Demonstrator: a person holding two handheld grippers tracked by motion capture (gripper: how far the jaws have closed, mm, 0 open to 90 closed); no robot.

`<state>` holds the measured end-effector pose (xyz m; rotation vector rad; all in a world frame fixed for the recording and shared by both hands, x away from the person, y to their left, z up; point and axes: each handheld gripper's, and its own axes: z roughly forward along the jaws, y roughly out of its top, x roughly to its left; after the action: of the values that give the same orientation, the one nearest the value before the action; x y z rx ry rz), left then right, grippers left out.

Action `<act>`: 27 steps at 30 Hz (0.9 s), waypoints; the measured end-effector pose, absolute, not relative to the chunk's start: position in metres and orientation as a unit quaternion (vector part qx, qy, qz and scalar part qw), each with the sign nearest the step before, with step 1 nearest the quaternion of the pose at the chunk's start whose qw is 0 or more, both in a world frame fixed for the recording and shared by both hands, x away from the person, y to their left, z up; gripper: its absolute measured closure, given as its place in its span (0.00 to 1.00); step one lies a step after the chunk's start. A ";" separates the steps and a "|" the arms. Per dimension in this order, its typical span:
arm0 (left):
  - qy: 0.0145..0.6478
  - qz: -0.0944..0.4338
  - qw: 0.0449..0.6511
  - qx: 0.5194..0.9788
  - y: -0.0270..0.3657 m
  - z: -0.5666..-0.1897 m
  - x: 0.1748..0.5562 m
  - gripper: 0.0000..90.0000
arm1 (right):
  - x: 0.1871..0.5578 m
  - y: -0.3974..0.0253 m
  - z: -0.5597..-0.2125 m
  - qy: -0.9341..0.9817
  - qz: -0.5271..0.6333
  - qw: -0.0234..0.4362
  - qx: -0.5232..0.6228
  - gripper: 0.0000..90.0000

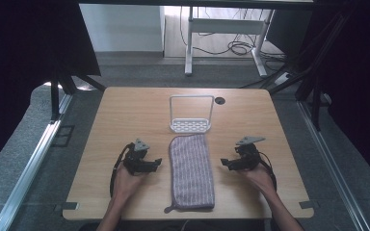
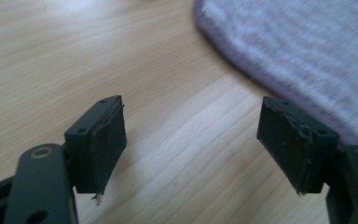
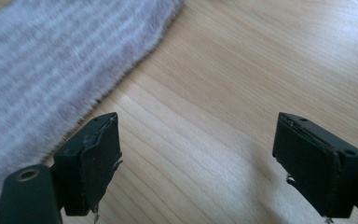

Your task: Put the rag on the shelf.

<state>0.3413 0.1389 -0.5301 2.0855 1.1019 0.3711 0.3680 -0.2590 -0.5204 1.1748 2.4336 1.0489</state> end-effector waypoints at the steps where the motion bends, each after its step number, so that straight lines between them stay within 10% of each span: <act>1: 0.425 0.141 0.374 0.813 0.136 -0.527 0.343 0.27 | 0.371 -0.257 -0.518 0.833 0.359 0.113 0.406 0.16; 27: 0.405 0.129 0.370 0.826 0.091 -0.527 0.411 0.56 | 0.428 -0.194 -0.513 0.838 0.362 0.105 0.395 0.58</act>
<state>0.4112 0.0907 -0.5270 2.1192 1.0400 0.3314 0.4275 -0.1935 -0.5130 1.1641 2.4700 1.0685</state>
